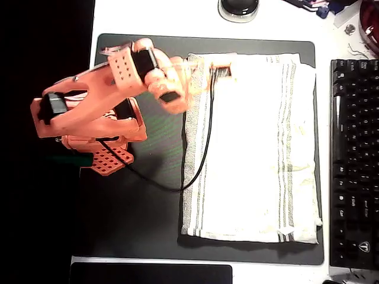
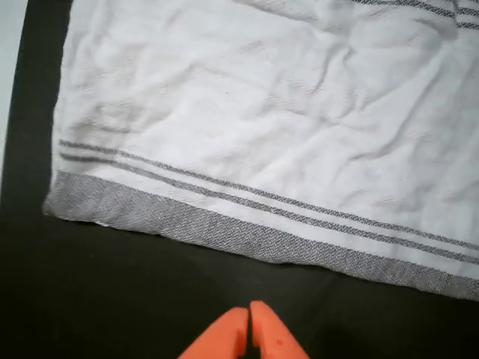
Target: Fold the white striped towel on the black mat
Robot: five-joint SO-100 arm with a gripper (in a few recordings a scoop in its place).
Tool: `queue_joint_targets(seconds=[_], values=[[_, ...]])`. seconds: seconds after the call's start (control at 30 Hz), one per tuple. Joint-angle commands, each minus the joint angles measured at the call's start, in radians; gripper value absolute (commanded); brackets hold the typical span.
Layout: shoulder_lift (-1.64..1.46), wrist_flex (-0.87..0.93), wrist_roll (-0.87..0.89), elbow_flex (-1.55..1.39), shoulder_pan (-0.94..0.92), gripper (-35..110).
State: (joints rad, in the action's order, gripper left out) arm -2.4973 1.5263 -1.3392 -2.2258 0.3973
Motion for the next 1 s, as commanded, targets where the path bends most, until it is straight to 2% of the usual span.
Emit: queue_joint_targets(seconds=[0.0, 0.97], values=[[0.057, 0.029, 0.009, 0.114, 0.037, 0], [0.727, 0.014, 0.198, 0.749, 0.276, 0]])
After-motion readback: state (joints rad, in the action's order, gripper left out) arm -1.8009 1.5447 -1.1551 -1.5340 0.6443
